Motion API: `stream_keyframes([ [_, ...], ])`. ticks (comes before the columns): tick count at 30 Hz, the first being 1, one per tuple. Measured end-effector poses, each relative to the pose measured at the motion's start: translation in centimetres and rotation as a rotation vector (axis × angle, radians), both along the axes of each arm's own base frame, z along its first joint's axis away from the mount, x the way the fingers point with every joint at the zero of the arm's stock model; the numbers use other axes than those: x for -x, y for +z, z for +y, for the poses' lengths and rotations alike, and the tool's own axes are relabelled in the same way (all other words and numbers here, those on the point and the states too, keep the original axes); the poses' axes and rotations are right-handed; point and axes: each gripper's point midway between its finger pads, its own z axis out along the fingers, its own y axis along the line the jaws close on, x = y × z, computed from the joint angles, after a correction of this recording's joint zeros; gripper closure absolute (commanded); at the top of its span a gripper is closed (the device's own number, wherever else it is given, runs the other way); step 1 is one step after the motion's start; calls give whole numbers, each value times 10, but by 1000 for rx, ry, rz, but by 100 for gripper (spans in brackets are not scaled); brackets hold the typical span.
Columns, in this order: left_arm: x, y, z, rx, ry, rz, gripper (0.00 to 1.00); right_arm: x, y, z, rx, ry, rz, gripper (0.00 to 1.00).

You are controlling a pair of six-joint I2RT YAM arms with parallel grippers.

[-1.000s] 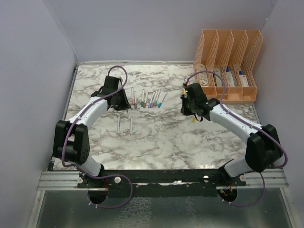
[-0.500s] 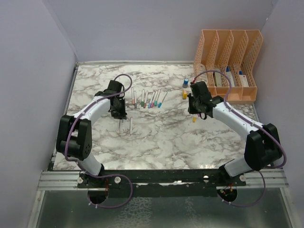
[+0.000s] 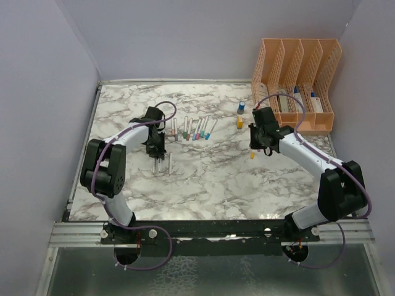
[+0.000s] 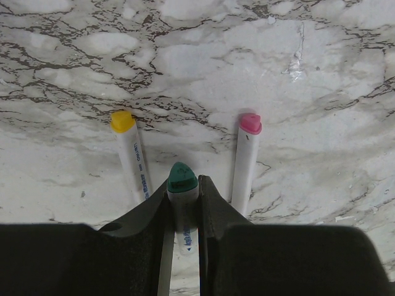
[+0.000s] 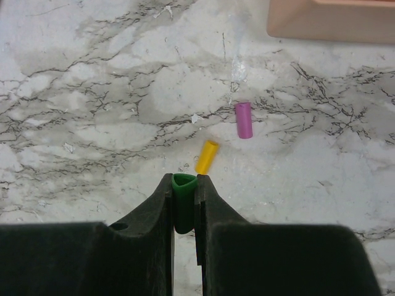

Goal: Open the pen caps

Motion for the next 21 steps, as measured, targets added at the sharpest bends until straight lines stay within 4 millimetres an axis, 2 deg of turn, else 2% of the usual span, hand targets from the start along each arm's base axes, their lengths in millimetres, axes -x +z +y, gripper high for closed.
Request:
stream_keyframes([
  [12,1,-7,4,-27,-7,12,63,3,-5,-6,7,-11,17,99],
  [21,-1,-7,9,-52,-6,5,51,8,-24,-11,27,-21,68,99],
])
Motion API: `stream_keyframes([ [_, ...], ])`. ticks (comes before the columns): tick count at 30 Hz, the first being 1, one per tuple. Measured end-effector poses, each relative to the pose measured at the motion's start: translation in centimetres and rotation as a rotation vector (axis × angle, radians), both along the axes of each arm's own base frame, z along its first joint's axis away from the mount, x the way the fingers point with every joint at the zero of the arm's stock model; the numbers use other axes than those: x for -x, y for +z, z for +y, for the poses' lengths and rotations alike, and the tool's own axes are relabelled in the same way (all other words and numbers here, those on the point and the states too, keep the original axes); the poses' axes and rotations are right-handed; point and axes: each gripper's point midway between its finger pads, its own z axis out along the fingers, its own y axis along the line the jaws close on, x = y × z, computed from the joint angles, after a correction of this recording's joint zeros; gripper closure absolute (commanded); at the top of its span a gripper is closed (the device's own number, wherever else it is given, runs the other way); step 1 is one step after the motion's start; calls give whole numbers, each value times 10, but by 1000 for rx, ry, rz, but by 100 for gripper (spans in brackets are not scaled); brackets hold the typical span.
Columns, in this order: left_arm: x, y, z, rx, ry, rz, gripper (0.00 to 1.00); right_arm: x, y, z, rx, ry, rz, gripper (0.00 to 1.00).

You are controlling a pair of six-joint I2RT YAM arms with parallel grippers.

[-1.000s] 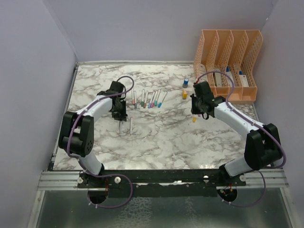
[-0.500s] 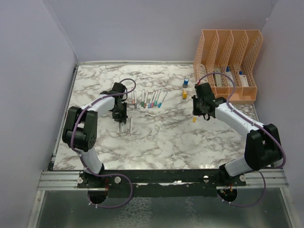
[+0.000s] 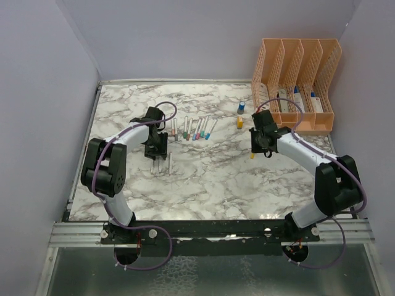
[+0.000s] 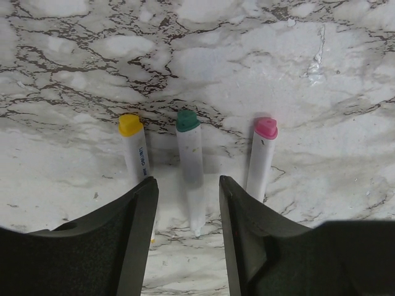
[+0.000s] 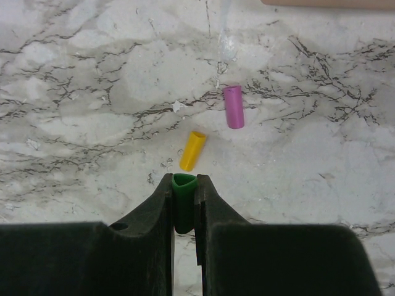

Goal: Open the pen caps

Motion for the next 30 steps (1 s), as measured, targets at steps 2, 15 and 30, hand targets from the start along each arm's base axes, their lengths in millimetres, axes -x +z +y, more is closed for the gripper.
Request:
stream_keyframes([
  [2,-1,3,1,-6,2,-5,51,1,-8,-2,9,-3,23,98],
  [15,-51,115,-8,63,37,-334,44,-36,-33,11,32,2,72,99],
  [30,-46,125,-10,126,105,-414,16,-60,-51,15,20,14,100,50],
])
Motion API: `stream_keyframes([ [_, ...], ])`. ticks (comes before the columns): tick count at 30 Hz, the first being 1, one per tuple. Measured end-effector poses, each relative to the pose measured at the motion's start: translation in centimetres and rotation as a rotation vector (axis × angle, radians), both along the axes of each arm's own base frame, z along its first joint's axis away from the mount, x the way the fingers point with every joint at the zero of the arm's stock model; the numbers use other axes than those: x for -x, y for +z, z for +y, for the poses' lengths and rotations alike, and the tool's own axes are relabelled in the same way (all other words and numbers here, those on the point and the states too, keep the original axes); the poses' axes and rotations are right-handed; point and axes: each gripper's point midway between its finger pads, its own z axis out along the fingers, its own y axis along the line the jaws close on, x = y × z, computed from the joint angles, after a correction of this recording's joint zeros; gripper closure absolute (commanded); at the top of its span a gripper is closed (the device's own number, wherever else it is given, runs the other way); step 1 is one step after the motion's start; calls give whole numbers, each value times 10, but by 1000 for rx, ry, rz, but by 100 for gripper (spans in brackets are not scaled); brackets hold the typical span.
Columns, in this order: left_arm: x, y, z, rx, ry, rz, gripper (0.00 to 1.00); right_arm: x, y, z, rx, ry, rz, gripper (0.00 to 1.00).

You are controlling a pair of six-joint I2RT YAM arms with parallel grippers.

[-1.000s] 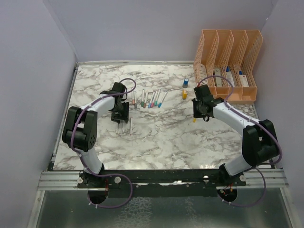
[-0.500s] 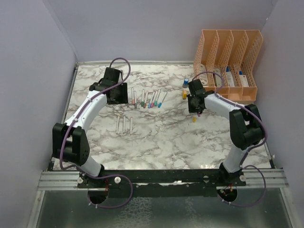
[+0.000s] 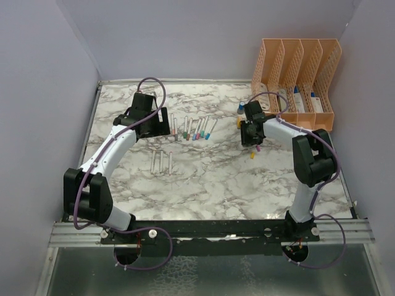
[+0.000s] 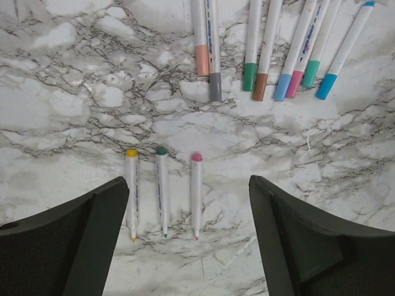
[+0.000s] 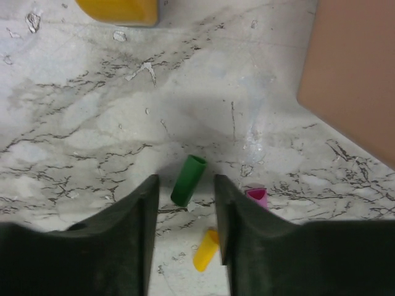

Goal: Open the pen caps

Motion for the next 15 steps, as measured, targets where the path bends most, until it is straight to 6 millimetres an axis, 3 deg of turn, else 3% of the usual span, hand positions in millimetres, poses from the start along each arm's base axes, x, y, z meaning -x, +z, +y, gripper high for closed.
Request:
stream_keyframes([
  [4,-3,4,-2,18,12,-27,1,0,0,2,-8,4,3,41],
  [10,-10,15,-5,55,28,-78,1,0,3,5,-28,15,-1,38],
  [15,-10,14,-9,87,35,-93,1,-9,25,18,-75,41,-48,37],
])
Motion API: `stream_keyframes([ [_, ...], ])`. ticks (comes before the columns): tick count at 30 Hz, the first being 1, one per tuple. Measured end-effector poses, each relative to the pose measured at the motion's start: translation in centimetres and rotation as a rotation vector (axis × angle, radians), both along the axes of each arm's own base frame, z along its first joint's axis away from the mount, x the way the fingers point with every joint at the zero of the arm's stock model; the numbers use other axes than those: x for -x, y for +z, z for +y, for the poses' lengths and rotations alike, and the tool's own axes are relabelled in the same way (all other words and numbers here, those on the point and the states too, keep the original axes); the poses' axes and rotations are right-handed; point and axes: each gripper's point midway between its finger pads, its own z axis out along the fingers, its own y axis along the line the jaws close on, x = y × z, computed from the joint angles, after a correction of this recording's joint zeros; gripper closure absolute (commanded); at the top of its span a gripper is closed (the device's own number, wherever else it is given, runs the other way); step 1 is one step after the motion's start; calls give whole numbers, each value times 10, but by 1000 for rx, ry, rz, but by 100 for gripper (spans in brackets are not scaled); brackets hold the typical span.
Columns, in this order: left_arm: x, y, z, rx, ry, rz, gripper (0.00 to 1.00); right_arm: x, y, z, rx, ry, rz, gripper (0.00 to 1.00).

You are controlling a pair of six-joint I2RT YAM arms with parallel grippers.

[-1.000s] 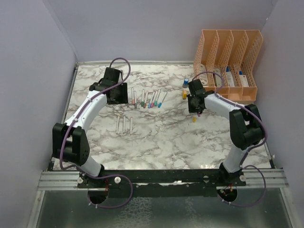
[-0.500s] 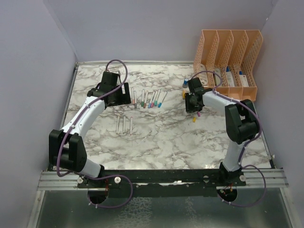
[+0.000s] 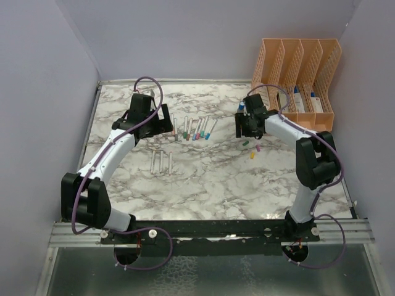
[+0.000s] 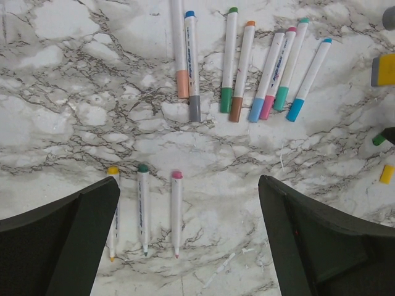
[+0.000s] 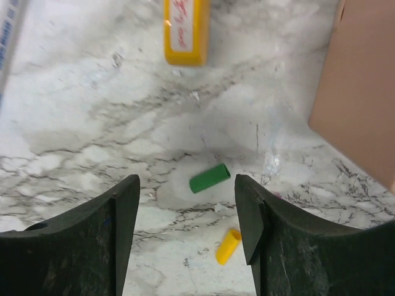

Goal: Open the pen caps

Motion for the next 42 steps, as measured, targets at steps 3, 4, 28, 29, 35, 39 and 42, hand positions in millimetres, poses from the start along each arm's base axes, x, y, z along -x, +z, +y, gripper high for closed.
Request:
stream_keyframes([
  [3,1,-3,-1,14,8,-6,1,-14,21,15,-34,22,-53,37],
  [4,1,-4,-1,17,11,-7,1,-20,30,23,-49,34,-75,37],
  [28,26,-1,-8,102,-16,-41,1,-59,15,147,-150,140,-48,39],
  [29,27,-2,-8,102,-17,-41,1,-58,13,147,-147,139,-43,39],
  [35,28,-3,-8,106,-21,-40,1,-52,-1,147,-123,135,-10,41],
  [39,28,-2,-9,107,-21,-44,1,-50,-7,146,-103,131,-2,42],
  [42,27,-2,-9,109,-22,-50,1,-49,-12,145,-86,129,2,43],
])
